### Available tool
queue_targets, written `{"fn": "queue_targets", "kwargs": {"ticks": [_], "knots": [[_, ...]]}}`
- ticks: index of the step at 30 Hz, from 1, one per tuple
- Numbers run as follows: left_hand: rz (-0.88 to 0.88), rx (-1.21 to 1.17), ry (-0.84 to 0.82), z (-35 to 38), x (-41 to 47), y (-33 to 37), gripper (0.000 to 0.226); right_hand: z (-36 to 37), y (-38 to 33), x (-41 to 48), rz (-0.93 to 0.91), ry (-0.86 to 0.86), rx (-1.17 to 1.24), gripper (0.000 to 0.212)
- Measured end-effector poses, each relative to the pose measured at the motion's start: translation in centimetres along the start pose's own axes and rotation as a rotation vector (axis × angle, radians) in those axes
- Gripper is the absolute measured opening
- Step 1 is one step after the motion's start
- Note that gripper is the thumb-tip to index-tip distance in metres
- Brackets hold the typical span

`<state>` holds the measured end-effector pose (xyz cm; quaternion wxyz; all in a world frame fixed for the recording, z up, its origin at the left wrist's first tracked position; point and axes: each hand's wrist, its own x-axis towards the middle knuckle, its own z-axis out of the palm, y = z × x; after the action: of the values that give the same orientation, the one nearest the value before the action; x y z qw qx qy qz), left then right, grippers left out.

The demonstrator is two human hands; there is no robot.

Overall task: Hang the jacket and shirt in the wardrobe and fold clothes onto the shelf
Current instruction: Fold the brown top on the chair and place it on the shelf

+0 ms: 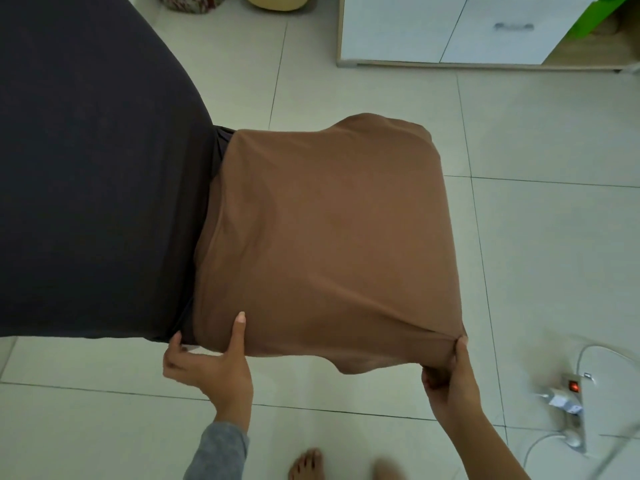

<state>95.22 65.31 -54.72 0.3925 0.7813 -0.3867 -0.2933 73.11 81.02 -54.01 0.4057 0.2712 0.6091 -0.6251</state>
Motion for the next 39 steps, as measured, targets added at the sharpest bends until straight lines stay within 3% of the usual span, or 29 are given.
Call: {"fn": "queue_targets", "kwargs": {"ticks": [4,8,11,14,16,18,20,25,28,32,39], "knots": [[-0.128,-0.189,-0.097,-0.3,-0.4,0.8,0.093,-1.1,-0.5,-0.2,0.104,-0.074,-0.083,0.036],[-0.214,-0.205,-0.129,-0.9,-0.6,0.7,0.077,-1.8,-0.6,-0.2,0.204,-0.032,-0.153,0.042],[-0.298,-0.206,-0.199,-1.8,-1.0,0.1,0.065,-2.2,-0.6,-0.6,0.157,0.004,-0.048,0.039],[-0.309,-0.114,-0.443,-2.5,-2.0,-0.7,0.042,-2.8,0.2,-1.0,0.040,0.021,0.156,0.036],[-0.301,-0.034,-0.519,-2.9,-2.8,-0.8,0.025,-2.7,0.7,-1.3,-0.018,0.007,0.274,0.041],[-0.291,-0.004,-0.504,-3.2,-3.4,-0.6,0.024,-2.5,0.8,-1.9,-0.069,0.019,0.344,0.040],[-0.295,-0.045,-0.464,-3.6,-3.7,-0.2,0.022,-2.4,0.7,-2.4,-0.067,0.033,0.387,0.022],[-0.228,-0.130,-0.302,-5.2,-4.2,2.2,0.034,-2.3,-0.3,-3.3,-0.173,0.201,0.296,0.006],[-0.224,-0.217,-0.264,-5.7,-4.4,4.9,0.022,-2.0,-1.8,-3.3,-0.254,0.224,0.233,0.013],[-0.240,-0.316,-0.238,-5.6,-4.1,8.4,0.022,-1.4,-4.6,-2.8,-0.411,0.235,0.124,0.044],[-0.338,-0.411,-0.136,-3.3,-1.3,13.3,0.011,1.1,-8.7,-1.4,-0.665,0.289,-0.258,0.034]]}}
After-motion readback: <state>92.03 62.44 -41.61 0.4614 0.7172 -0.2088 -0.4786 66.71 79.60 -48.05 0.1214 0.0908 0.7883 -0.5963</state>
